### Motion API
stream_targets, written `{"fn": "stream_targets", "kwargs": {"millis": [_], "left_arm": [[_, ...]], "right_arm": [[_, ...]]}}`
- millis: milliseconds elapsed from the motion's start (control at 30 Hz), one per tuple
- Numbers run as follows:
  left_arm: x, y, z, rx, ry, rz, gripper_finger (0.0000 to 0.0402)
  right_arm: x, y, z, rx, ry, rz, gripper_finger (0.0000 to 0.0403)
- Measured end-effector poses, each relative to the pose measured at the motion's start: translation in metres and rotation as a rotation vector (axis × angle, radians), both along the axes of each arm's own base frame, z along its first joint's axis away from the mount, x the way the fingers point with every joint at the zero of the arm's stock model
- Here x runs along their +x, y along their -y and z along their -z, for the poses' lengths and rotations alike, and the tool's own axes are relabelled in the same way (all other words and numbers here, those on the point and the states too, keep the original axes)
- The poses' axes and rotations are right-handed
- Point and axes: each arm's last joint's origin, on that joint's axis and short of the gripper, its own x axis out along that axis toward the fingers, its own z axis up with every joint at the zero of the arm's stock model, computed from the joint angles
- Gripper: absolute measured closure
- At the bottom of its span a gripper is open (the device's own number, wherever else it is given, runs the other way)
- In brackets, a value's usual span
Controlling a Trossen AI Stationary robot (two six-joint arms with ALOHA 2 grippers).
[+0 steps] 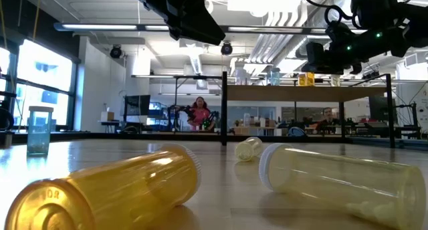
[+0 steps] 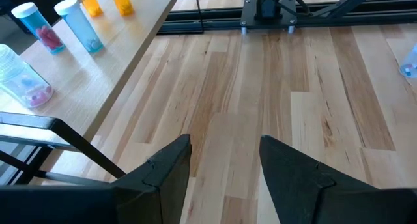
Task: Pick and place medicine bottles onto shelf by color
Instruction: Put the top yellow pill bottle on the shelf aligned with the other yellow pill bottle
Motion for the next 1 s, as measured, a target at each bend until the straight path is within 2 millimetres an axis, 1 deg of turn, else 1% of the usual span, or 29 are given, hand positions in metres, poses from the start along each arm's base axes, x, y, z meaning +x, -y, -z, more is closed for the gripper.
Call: {"fn": "stream_targets", "kwargs": {"millis": [167,367,567,767,900,1000], "left_arm": [[0.0,0.0,0.0,-0.013,0.004,-0.005,0.0229],[0.0,0.0,0.001,-0.107,0.037,-0.054,0.0229],[-0.003,0.003,0.006,-0.228,0.004,-0.063,0.0229],[-0.003,0.013,0.008,-0.277,-0.001,-0.07,0.0229],[0.001,0.022,0.018,-0.326,-0.015,-0.093,0.0229],[0.006,0.029,0.029,-0.365,-0.036,-0.109,0.0229]], "right_arm": [[-0.002,-0.001,-0.005,-0.018,0.023,0.0,0.0217],[-0.008,-0.006,-0.014,-0.05,0.073,-0.013,0.0217],[-0.009,-0.018,-0.022,-0.113,0.065,-0.088,0.0217],[-0.009,-0.031,-0.028,-0.147,0.086,-0.164,0.0217],[-0.008,-0.037,-0.032,-0.159,0.085,-0.195,0.0217],[-0.005,-0.041,-0.041,-0.158,0.029,-0.182,0.0217]]}}
